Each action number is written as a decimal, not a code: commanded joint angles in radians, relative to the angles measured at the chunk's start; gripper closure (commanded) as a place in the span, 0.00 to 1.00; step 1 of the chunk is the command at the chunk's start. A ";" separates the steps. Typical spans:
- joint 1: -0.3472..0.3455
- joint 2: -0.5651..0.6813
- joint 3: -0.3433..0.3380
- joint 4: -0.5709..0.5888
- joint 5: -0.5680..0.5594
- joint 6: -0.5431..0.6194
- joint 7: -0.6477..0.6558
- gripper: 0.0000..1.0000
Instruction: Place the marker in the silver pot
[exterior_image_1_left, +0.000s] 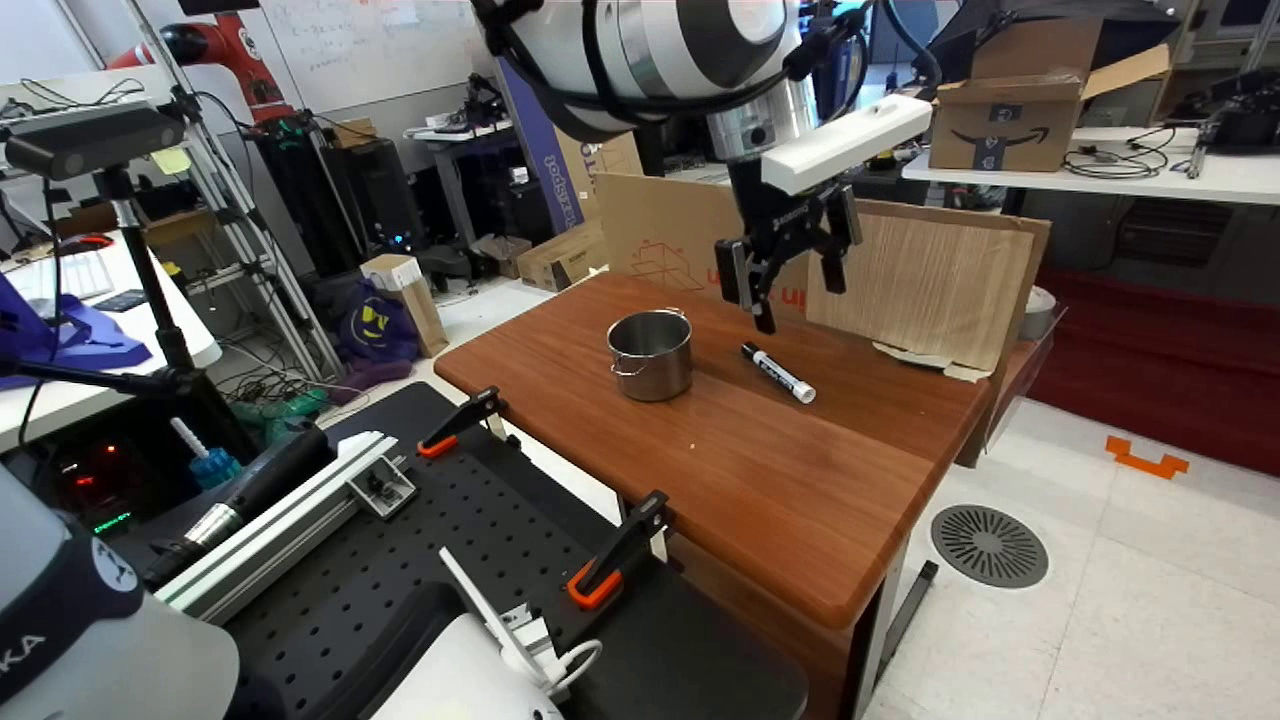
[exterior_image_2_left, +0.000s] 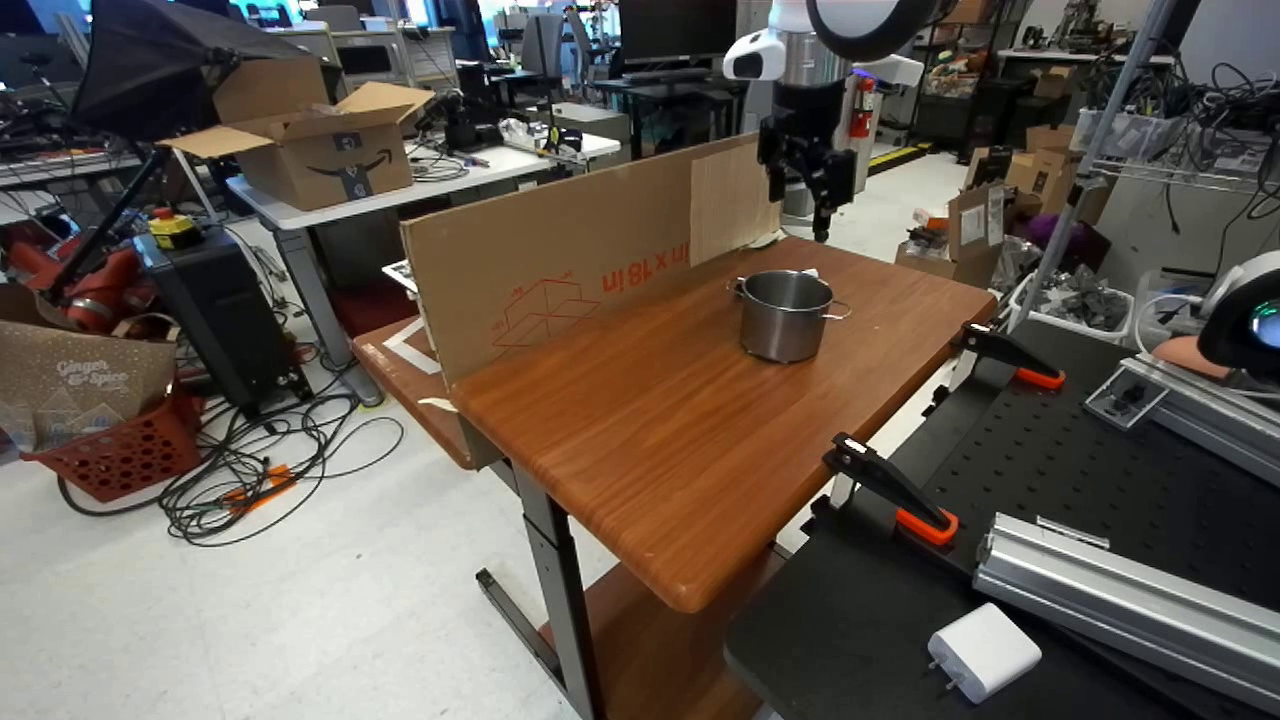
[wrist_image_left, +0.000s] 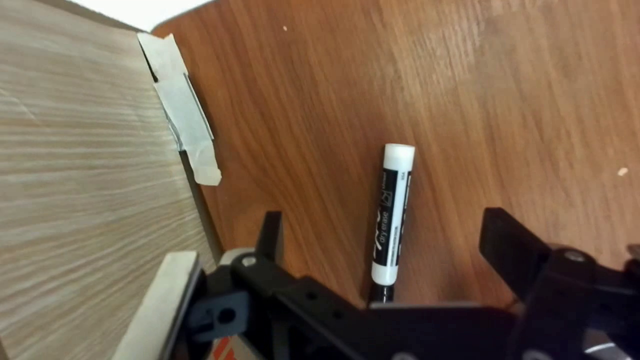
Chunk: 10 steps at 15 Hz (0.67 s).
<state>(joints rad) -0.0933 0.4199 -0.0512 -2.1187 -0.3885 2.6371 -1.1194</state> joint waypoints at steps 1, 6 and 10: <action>0.007 0.054 0.007 0.023 -0.065 0.053 -0.048 0.00; 0.012 0.104 0.021 0.043 -0.087 0.094 -0.067 0.00; 0.000 0.133 0.045 0.048 -0.053 0.109 -0.076 0.00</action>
<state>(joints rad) -0.0728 0.5232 -0.0294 -2.0877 -0.4567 2.7160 -1.1647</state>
